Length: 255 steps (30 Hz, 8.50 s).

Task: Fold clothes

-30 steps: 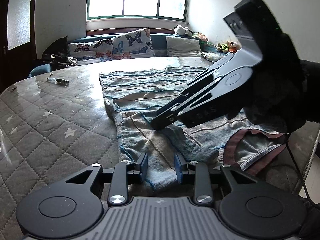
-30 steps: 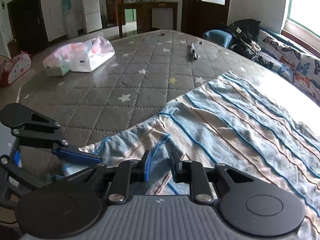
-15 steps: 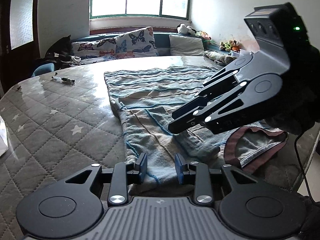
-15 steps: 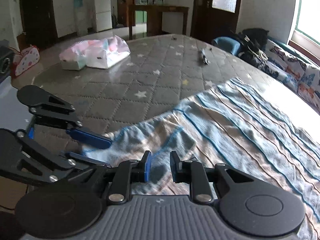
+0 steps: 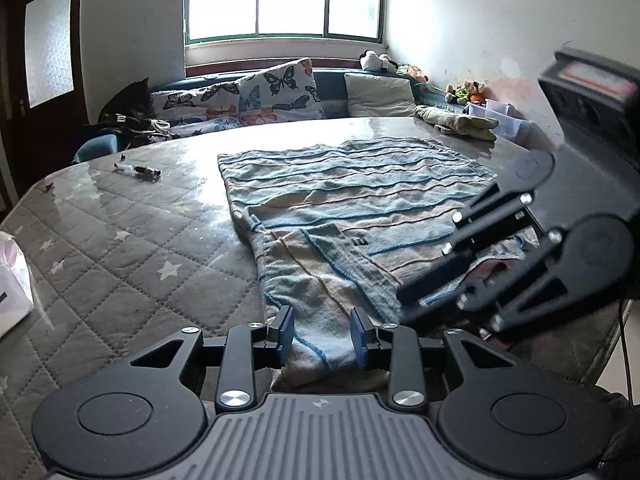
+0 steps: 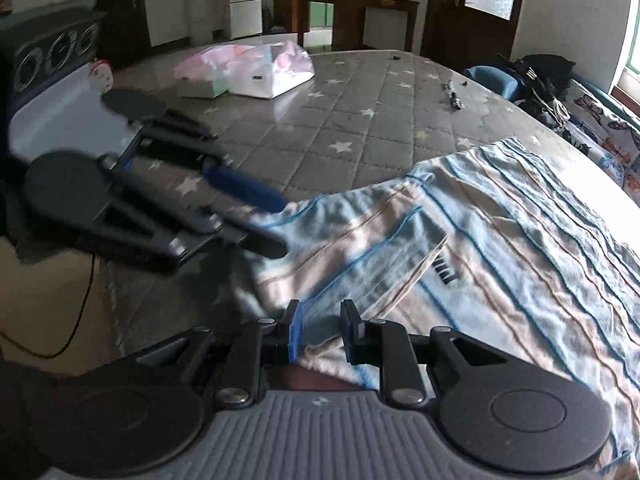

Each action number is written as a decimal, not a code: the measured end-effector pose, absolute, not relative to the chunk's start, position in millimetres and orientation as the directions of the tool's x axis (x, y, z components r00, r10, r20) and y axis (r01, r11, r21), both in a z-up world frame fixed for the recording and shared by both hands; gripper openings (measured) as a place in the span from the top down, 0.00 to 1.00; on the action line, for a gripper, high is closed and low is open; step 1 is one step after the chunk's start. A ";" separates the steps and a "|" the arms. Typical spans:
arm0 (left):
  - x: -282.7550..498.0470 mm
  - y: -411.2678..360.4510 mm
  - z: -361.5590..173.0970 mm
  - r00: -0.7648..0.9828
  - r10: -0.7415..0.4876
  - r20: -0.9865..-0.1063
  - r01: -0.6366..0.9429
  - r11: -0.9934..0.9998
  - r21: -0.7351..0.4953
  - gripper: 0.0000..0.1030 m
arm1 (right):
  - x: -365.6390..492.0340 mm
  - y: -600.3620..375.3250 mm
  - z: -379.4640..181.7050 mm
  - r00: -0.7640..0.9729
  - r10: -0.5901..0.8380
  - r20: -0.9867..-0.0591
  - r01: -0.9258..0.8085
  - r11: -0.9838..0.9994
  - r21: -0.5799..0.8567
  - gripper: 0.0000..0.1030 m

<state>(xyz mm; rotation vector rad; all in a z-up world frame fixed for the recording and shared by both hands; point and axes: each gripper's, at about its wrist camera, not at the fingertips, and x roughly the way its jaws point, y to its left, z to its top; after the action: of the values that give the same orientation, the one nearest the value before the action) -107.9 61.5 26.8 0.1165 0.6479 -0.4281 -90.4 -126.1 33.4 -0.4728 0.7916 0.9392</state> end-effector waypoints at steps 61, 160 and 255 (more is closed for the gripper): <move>-141.7 -0.6 14.1 0.529 -0.526 -0.666 0.801 0.569 0.187 0.60 | -163.4 -319.6 52.0 0.597 0.243 -0.764 -0.451 0.890 -0.070 0.60; -2.7 29.0 82.6 0.758 -0.327 -0.565 0.563 0.766 0.311 0.93 | -26.8 -320.6 126.3 0.680 0.340 -0.650 -0.496 0.866 -0.066 0.95; 104.0 -51.7 15.5 0.617 -0.389 -0.684 0.477 0.876 -0.068 0.69 | 79.7 -369.3 30.5 0.700 0.191 -0.688 -0.130 0.981 0.141 0.87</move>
<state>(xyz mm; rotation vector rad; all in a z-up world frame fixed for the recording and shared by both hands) 104.0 -51.7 15.5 0.1251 0.7566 -0.4999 79.7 -369.3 30.5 0.0835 0.7751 0.1792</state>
